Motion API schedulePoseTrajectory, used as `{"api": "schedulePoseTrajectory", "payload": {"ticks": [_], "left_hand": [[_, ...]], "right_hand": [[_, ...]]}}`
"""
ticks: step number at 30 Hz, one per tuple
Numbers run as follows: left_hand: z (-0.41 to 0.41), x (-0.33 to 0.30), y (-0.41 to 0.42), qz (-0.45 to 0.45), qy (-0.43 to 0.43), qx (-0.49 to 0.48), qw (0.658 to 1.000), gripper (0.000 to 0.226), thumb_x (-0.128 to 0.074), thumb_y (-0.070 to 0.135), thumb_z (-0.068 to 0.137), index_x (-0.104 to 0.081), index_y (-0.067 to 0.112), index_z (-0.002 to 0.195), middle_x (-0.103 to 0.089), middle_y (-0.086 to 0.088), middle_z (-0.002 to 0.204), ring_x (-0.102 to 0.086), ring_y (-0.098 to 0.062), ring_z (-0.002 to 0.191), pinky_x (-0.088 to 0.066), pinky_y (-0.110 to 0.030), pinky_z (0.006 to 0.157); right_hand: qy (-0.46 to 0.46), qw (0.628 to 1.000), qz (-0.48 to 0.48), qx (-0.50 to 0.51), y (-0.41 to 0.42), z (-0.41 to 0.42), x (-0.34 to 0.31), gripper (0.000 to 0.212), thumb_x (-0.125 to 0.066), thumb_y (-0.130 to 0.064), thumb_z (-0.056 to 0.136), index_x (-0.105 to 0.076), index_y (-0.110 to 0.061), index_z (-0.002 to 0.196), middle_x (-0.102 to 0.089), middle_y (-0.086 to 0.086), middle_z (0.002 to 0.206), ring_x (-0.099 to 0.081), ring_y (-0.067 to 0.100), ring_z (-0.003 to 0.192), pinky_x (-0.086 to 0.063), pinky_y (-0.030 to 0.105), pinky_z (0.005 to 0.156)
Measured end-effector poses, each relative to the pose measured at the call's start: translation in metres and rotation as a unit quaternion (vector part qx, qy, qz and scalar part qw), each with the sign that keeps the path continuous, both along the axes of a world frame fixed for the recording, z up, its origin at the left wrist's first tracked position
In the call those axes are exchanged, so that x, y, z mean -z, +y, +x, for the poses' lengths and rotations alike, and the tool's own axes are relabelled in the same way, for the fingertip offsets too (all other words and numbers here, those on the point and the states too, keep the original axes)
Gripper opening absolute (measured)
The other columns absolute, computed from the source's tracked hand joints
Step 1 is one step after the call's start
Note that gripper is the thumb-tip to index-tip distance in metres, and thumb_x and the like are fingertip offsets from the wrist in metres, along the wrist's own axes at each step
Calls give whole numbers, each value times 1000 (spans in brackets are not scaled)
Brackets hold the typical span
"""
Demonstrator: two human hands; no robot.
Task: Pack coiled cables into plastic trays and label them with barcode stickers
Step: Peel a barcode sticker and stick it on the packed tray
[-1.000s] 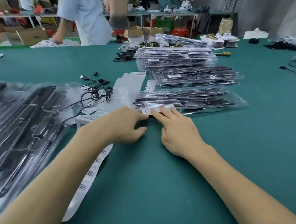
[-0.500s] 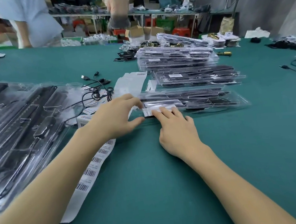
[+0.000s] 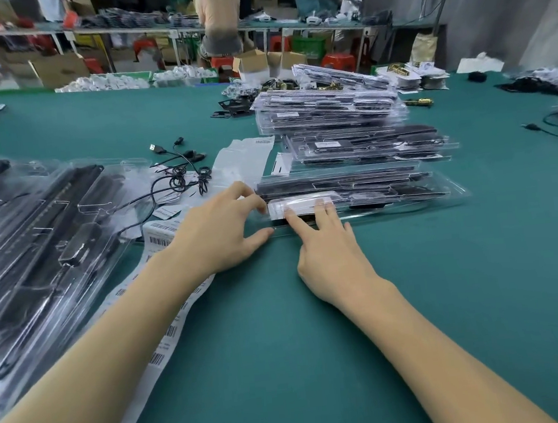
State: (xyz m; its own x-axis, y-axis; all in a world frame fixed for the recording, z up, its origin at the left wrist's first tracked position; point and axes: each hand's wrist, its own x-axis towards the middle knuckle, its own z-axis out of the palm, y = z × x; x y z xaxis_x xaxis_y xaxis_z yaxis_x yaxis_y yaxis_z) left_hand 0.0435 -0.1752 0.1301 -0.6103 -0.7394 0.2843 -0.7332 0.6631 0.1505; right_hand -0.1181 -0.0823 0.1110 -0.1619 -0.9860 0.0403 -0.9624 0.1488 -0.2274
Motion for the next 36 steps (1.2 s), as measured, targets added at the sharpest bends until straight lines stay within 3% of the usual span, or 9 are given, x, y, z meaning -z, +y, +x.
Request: {"api": "schedulePoseTrajectory", "payload": {"ticks": [8,12,16,18,22,26,30,33,36], "left_hand": [[-2,0,5,5,-2,-12,1000,36,-53,60,91,-59,36,117,-48,17,130,-58,-16,98,-49,-36,79],[-6,-1,5,11,31,-17,999,38,-48,65,91,-59,35,112,-50,17,125,-59,-16,93,-52,-39,81],[-12,-3,13,-92,117,5,989,26,-65,35,91,-62,16,109,-58,-1,110,-59,-27,91,-48,-38,74],[-15,-5,20,-137,155,62,976,18,-71,24,87,-63,9,95,-58,-5,93,-56,-27,83,-48,-38,69],[-21,-2,27,-113,125,135,976,15,-68,22,91,-70,11,81,-65,-2,76,-61,-26,71,-52,-39,57],[-18,4,32,-108,139,127,976,13,-65,15,92,-72,7,101,-73,-5,94,-69,-28,86,-57,-40,65],[-20,11,33,-66,101,114,986,20,-53,16,97,-64,4,107,-67,-10,112,-64,-29,106,-54,-44,82],[-22,15,27,-62,44,127,989,39,-49,10,98,-54,1,135,-55,-15,142,-49,-29,134,-36,-35,114],[-24,18,24,-24,5,133,991,53,-44,13,100,-34,4,152,-38,-11,156,-34,-22,145,-17,-22,119]], "right_hand": [[-1,999,16,-35,1,-7,-1,72,-32,-8,99,-3,-32,160,10,18,166,15,30,153,-4,51,124],[-2,999,15,-48,3,-11,-2,71,-30,-9,100,0,-32,160,10,19,165,15,32,153,-5,51,124],[2,998,0,-57,5,-10,-2,75,-33,-10,99,3,-37,159,7,21,165,10,34,153,-10,47,124],[9,998,-6,-57,5,-10,-2,71,-34,-13,100,-2,-38,159,8,22,165,10,33,154,-13,45,124],[22,998,-11,-58,4,-10,-1,64,-35,-18,101,-12,-31,159,4,24,165,6,34,154,-15,44,123],[22,998,-14,-58,4,-11,0,65,-35,-18,100,-10,-31,159,2,23,165,4,34,154,-16,43,122],[20,998,-8,-51,2,-9,-1,67,-36,-19,98,-11,-33,159,4,22,165,5,32,154,-14,42,122],[33,998,-15,-43,1,-7,-1,67,-38,-19,98,-13,-34,158,1,22,166,2,31,154,-16,42,120],[15,998,-35,-49,2,-8,0,65,-38,-15,96,-21,-31,157,-4,23,165,1,32,154,-18,43,122]]}}
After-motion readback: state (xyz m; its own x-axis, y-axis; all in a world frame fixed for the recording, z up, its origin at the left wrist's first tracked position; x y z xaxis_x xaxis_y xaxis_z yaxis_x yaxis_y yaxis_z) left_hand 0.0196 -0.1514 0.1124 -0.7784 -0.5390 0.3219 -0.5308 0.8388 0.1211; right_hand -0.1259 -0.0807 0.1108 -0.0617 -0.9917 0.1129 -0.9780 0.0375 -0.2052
